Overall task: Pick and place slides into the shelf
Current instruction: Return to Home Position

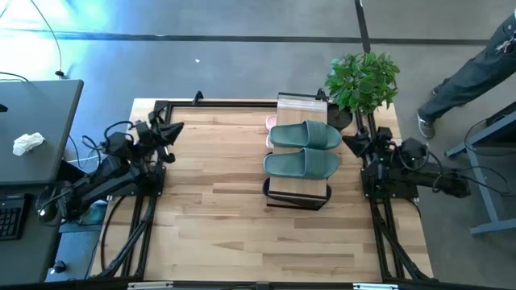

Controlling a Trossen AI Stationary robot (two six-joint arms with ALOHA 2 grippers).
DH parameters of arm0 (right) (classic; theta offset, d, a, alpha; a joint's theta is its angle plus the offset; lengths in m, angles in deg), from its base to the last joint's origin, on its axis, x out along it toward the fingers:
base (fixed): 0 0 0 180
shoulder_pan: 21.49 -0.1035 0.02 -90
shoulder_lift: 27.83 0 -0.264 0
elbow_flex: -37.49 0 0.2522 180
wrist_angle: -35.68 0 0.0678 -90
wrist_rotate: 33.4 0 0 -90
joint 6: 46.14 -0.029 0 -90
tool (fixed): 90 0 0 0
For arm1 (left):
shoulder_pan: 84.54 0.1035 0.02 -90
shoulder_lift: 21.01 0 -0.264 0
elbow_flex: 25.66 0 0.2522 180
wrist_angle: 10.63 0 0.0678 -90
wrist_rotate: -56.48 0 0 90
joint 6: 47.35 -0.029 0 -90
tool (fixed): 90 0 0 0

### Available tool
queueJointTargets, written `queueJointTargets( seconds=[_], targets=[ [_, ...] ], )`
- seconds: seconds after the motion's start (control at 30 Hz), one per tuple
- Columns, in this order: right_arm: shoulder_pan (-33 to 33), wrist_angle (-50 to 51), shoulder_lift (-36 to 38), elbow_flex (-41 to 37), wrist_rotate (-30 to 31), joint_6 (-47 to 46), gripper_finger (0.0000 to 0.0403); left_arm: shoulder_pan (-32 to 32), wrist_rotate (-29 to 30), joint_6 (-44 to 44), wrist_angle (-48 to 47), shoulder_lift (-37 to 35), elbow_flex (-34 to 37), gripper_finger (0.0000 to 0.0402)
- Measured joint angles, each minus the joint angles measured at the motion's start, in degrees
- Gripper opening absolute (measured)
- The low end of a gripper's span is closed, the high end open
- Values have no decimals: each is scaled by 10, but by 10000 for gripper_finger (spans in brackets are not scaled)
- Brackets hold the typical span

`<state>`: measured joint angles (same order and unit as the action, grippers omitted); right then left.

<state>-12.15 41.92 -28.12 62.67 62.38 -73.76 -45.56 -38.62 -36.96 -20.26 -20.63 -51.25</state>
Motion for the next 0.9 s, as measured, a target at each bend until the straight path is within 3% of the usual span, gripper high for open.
queueJointTargets(
  seconds=[0.57, 0.9],
  targets=[
    [0, -94, 0, -109, 2, -33, 0, 0, 5, 29, 35, 0, 89, 0],
    [0, -52, 0, -109, -1, 77, 0, 0, 59, -29, -16, 1, 114, 0]
  ],
)
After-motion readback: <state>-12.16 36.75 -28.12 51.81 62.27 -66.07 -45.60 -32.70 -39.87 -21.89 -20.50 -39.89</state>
